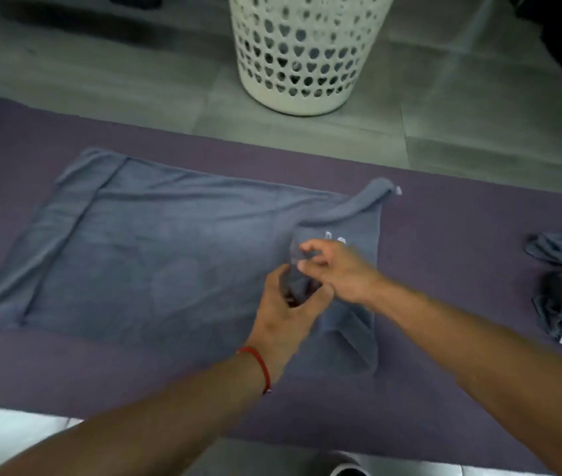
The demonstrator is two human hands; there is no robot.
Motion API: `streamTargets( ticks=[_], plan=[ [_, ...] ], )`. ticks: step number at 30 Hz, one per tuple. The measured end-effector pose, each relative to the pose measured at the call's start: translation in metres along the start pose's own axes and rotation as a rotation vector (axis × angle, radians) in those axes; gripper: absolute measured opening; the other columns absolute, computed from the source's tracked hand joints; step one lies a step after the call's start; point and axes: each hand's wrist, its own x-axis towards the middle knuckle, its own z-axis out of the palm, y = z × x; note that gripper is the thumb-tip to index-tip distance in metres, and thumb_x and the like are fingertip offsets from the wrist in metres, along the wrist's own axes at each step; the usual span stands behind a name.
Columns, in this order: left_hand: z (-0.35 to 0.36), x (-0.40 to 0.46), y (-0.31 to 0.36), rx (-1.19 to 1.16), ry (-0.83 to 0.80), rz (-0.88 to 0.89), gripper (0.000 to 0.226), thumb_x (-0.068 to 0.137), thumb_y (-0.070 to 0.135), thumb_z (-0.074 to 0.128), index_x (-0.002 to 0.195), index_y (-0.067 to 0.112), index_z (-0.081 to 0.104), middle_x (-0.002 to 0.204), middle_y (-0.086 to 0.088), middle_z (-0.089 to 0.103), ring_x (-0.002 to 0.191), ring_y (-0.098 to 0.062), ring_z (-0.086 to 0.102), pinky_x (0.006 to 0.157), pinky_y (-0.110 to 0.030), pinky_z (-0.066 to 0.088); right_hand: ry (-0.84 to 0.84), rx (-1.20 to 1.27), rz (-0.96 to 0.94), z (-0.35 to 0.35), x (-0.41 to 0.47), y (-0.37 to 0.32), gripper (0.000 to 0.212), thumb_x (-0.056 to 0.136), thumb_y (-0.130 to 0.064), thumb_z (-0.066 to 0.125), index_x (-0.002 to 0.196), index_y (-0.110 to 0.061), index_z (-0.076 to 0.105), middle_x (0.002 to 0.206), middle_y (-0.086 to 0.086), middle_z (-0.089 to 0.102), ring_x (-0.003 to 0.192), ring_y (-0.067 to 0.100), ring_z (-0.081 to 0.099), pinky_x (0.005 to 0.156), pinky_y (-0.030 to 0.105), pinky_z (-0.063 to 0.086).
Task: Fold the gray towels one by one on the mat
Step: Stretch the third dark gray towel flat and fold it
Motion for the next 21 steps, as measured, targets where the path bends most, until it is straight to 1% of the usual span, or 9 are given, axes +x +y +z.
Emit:
streamTargets(
  ticks=[2,4,5,7,9,11,14,17,21],
  plan=[
    [-0.055,0.004,-0.006,0.005,0.123,-0.029,0.073,0.064,0.014,0.084,0.13,0.022,0.056,0.115,-0.002,0.072,0.106,-0.021,0.07,0.086,-0.039,0.06,-0.267,0.014,-0.003,0.029,0.011,-0.033,0.026,0.103,-0.017,0.054,0.128,-0.024,0.057,0.115,0.004,0.07,0.091,0.016,0.069,0.072,0.023,0.052],
    [-0.106,0.005,-0.013,0.074,0.265,-0.069,0.055,0.069,-0.011,0.072,0.112,0.023,0.069,0.094,-0.003,0.073,0.093,-0.029,0.068,0.062,-0.033,0.06,-0.406,-0.065,-0.019,0.044,0.029,-0.056,0.017,0.103,-0.017,0.052,0.116,-0.025,0.062,0.109,0.002,0.072,0.082,0.017,0.069,0.067,0.027,0.052],
    [-0.129,0.004,-0.012,0.115,0.321,-0.107,0.051,0.074,-0.019,0.066,0.105,0.021,0.072,0.085,-0.003,0.07,0.083,-0.027,0.065,0.052,-0.025,0.056,-0.395,-0.148,-0.041,0.048,0.041,-0.066,0.015,0.102,-0.019,0.053,0.11,-0.022,0.065,0.105,0.002,0.073,0.081,0.018,0.069,0.065,0.028,0.053],
    [-0.161,0.002,-0.006,0.24,0.351,-0.157,0.042,0.077,-0.019,0.066,0.106,0.012,0.067,0.081,-0.004,0.064,0.073,-0.021,0.061,0.047,-0.016,0.051,-0.21,-0.435,-0.108,0.042,0.069,-0.077,0.016,0.098,-0.02,0.056,0.105,-0.017,0.07,0.107,0.004,0.074,0.09,0.024,0.072,0.072,0.03,0.056],
    [-0.186,-0.004,0.0,0.419,0.319,-0.144,0.039,0.071,-0.001,0.077,0.103,0.018,0.067,0.081,0.003,0.065,0.077,-0.018,0.063,0.06,-0.017,0.054,0.046,-0.717,-0.131,0.035,0.097,-0.08,0.023,0.093,-0.016,0.058,0.113,-0.019,0.068,0.122,0.007,0.069,0.112,0.028,0.064,0.093,0.035,0.053],
    [-0.2,-0.009,0.003,0.523,0.298,-0.135,0.042,0.061,0.018,0.077,0.102,0.024,0.07,0.082,0.009,0.069,0.082,-0.014,0.065,0.076,-0.024,0.056,0.186,-0.887,-0.009,0.027,0.118,-0.067,0.044,0.089,-0.016,0.063,0.132,-0.021,0.054,0.139,0.012,0.051,0.129,0.034,0.049,0.105,0.046,0.044],
    [-0.212,-0.004,-0.003,0.529,0.305,-0.161,0.035,0.078,0.009,0.08,0.111,0.017,0.071,0.092,-0.002,0.074,0.078,-0.012,0.069,0.066,-0.016,0.056,0.065,-0.926,0.165,0.022,0.135,-0.036,0.072,0.086,-0.028,0.07,0.147,-0.022,0.034,0.148,0.019,0.039,0.135,0.041,0.042,0.109,0.05,0.042],
    [-0.212,0.001,-0.009,0.464,0.319,-0.203,0.025,0.087,0.009,0.076,0.111,0.007,0.071,0.102,-0.011,0.074,0.077,-0.021,0.074,0.059,-0.019,0.058,0.062,-0.805,0.027,0.023,0.133,-0.013,0.055,0.091,-0.042,0.063,0.137,-0.017,0.046,0.139,0.015,0.051,0.124,0.036,0.053,0.101,0.04,0.045],
    [-0.207,-0.005,-0.014,0.524,0.303,-0.228,0.008,0.09,0.014,0.073,0.096,0.009,0.074,0.088,-0.011,0.076,0.067,-0.02,0.075,0.072,-0.034,0.063,0.102,-0.877,-0.179,0.019,0.114,0.009,0.05,0.09,-0.054,0.062,0.128,-0.023,0.053,0.129,0.006,0.06,0.118,0.029,0.057,0.098,0.042,0.049]
  ],
)
